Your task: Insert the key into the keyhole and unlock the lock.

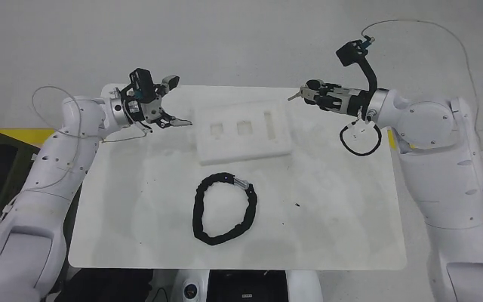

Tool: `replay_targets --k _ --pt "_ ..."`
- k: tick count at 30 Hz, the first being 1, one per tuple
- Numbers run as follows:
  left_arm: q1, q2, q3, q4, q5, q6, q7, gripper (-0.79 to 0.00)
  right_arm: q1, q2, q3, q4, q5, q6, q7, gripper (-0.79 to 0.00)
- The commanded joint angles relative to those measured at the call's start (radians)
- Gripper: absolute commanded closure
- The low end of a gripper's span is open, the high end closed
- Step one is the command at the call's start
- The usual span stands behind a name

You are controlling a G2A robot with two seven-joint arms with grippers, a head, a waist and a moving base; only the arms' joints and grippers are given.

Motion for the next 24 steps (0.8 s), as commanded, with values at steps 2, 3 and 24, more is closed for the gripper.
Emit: replay_targets --k 2,3,24 --pt "0.041 0.014 0.052 -0.090 -0.058 0.000 -0.011 -0.785 0.000 0.000 0.000 0.000 0.000 0.000 0.000 0.000" --pt "0.052 0.020 0.069 -0.121 -0.077 0.000 -0.015 -0.785 0.000 0.000 0.000 0.000 0.000 0.000 0.000 0.000" --pt "-0.137 0.166 0.587 -0.453 0.079 0.000 0.116 -0.785 0.000 0.000 0.000 0.000 0.000 0.000 0.000 0.000"
